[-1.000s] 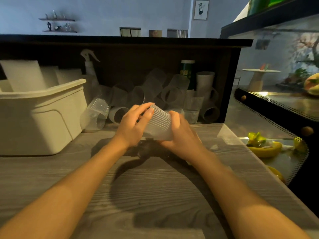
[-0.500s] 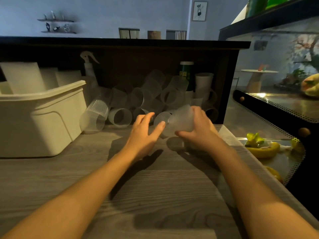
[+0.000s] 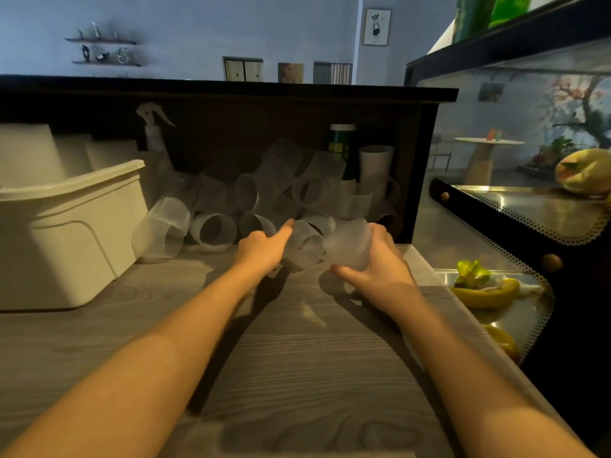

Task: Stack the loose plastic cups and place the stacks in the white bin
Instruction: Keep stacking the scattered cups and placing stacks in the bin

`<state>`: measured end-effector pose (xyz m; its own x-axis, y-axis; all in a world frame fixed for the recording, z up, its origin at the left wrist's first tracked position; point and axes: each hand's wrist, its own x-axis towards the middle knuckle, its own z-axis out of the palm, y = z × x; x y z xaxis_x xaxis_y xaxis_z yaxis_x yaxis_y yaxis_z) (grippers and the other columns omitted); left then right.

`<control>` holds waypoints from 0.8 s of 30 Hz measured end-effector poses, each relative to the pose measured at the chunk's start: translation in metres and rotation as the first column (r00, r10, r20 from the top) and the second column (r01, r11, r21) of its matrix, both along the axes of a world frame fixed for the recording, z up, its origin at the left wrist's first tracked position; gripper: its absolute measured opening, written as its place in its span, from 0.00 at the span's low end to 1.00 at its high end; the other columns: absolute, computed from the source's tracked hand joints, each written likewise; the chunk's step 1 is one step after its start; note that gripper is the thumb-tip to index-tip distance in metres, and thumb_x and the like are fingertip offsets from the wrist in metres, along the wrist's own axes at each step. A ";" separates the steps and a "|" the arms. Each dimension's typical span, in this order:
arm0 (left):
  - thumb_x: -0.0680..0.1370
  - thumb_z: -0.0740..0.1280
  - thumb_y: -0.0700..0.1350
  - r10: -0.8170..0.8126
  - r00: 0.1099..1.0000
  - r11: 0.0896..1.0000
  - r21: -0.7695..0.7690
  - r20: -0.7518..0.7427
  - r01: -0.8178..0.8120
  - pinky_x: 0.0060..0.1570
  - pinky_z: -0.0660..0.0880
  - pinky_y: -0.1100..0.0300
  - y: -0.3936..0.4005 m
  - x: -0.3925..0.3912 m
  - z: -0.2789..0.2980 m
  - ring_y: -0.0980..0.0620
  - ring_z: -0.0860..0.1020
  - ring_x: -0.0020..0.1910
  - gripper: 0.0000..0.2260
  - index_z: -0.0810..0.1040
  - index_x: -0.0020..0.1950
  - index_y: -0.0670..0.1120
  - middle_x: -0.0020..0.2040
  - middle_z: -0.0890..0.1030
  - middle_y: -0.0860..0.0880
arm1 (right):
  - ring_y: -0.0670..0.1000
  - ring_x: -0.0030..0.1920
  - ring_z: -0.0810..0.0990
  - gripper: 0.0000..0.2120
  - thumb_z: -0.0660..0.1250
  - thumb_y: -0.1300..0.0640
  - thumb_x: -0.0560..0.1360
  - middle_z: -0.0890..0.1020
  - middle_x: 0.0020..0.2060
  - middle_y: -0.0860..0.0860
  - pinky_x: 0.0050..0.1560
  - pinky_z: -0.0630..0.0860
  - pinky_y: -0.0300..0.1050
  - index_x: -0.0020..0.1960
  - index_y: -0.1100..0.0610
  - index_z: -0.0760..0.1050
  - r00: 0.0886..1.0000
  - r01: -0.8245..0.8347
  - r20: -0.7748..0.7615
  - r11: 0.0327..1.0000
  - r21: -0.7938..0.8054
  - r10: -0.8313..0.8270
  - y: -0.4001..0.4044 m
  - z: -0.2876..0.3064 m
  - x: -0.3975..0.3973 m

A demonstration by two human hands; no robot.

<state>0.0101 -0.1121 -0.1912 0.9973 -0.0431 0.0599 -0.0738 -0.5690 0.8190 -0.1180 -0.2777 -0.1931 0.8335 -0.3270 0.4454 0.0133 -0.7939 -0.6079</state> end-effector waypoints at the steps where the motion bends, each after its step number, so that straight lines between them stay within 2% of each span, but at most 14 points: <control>1: 0.68 0.59 0.75 0.005 1.000 1.000 -0.002 -0.021 -0.006 0.50 0.80 0.52 -0.007 0.001 0.003 0.45 0.81 0.46 0.39 0.77 0.60 0.43 0.54 0.81 0.43 | 0.50 0.59 0.71 0.37 0.76 0.46 0.68 0.68 0.62 0.49 0.58 0.75 0.51 0.68 0.51 0.59 1.000 -0.003 0.004 1.000 0.004 0.003 -0.001 0.000 0.000; 3: 0.70 0.64 0.71 -0.010 0.999 1.000 -0.009 -0.051 0.009 0.47 0.80 0.54 -0.020 0.003 0.005 0.45 0.81 0.47 0.37 0.76 0.64 0.42 0.57 0.80 0.41 | 0.50 0.59 0.71 0.36 0.75 0.46 0.69 0.68 0.62 0.49 0.56 0.74 0.48 0.68 0.51 0.59 1.000 -0.009 0.006 1.000 0.007 0.009 -0.004 -0.002 0.000; 6: 0.72 0.69 0.66 -0.123 0.992 0.992 -0.028 -0.037 0.122 0.50 0.75 0.56 -0.034 0.003 0.003 0.41 0.77 0.60 0.37 0.71 0.72 0.43 0.65 0.76 0.41 | 0.50 0.59 0.70 0.36 0.75 0.45 0.69 0.68 0.61 0.50 0.52 0.70 0.44 0.68 0.52 0.58 1.000 0.011 -0.003 1.000 -0.011 -0.011 -0.011 -0.004 -0.003; 8: 0.73 0.71 0.61 -0.231 0.973 0.971 -0.054 0.005 0.231 0.52 0.71 0.59 -0.033 -0.002 0.002 0.43 0.73 0.66 0.36 0.66 0.75 0.45 0.70 0.72 0.43 | 0.52 0.60 0.70 0.37 0.74 0.45 0.70 0.68 0.62 0.51 0.52 0.70 0.44 0.69 0.53 0.58 1.000 0.029 -0.007 0.999 -0.029 -0.029 -0.015 -0.003 -0.003; 10: 0.73 0.73 0.58 -0.306 0.951 0.938 -0.161 0.034 0.308 0.48 0.74 0.63 -0.024 -0.005 -0.002 0.46 0.74 0.64 0.36 0.65 0.75 0.46 0.69 0.72 0.47 | 0.53 0.61 0.70 0.38 0.74 0.46 0.70 0.67 0.64 0.52 0.55 0.72 0.48 0.71 0.53 0.56 0.999 0.034 -0.033 0.998 -0.046 -0.036 -0.014 -0.003 -0.002; 11: 0.72 0.74 0.57 -0.307 0.951 0.922 -0.234 0.040 0.307 0.47 0.77 0.61 -0.018 -0.008 -0.004 0.48 0.75 0.61 0.35 0.65 0.75 0.47 0.67 0.73 0.49 | 0.54 0.62 0.70 0.40 0.74 0.46 0.70 0.66 0.65 0.52 0.57 0.73 0.50 0.72 0.53 0.55 0.998 0.033 -0.051 0.998 -0.049 -0.036 -0.013 -0.002 -0.002; 14: 0.72 0.74 0.56 -0.244 0.965 0.875 -0.405 0.101 0.264 0.56 0.80 0.49 0.001 -0.013 -0.009 0.50 0.79 0.57 0.31 0.69 0.72 0.50 0.63 0.78 0.48 | 0.55 0.64 0.68 0.44 0.75 0.47 0.69 0.64 0.67 0.53 0.61 0.73 0.54 0.74 0.51 0.51 0.995 0.022 -0.096 0.998 -0.053 -0.027 -0.009 -0.003 -0.002; 17: 0.76 0.70 0.54 -0.225 0.951 0.810 -0.503 0.210 0.302 0.56 0.79 0.51 0.012 -0.022 -0.008 0.53 0.80 0.56 0.27 0.68 0.72 0.51 0.61 0.79 0.49 | 0.55 0.65 0.68 0.45 0.75 0.47 0.69 0.63 0.67 0.53 0.64 0.71 0.54 0.75 0.50 0.50 0.992 -0.008 -0.127 0.998 -0.066 0.000 -0.004 -0.003 -0.002; 19: 0.73 0.71 0.59 -0.200 0.944 0.813 -0.494 0.263 0.310 0.59 0.78 0.49 0.012 -0.031 -0.004 0.52 0.78 0.59 0.31 0.66 0.73 0.53 0.64 0.76 0.49 | 0.55 0.65 0.68 0.46 0.76 0.47 0.68 0.63 0.66 0.52 0.64 0.71 0.53 0.75 0.50 0.50 0.991 -0.033 -0.130 0.996 -0.077 0.022 0.001 -0.002 -0.003; 21: 0.68 0.70 0.65 -0.213 0.917 0.851 -0.396 0.338 0.344 0.62 0.75 0.47 0.007 -0.042 0.000 0.52 0.76 0.62 0.35 0.67 0.72 0.54 0.66 0.74 0.50 | 0.54 0.64 0.69 0.45 0.76 0.47 0.68 0.63 0.66 0.52 0.61 0.72 0.51 0.75 0.50 0.50 0.991 -0.059 -0.127 0.992 -0.113 0.044 0.007 -0.002 -0.003; 24: 0.74 0.69 0.57 -0.305 0.847 0.897 -0.168 0.436 0.409 0.63 0.73 0.52 -0.001 -0.062 0.000 0.54 0.72 0.64 0.30 0.65 0.74 0.52 0.67 0.70 0.52 | 0.54 0.62 0.70 0.44 0.75 0.47 0.69 0.63 0.64 0.52 0.57 0.73 0.49 0.74 0.50 0.51 0.994 -0.085 -0.083 0.977 -0.196 0.070 0.013 -0.005 -0.005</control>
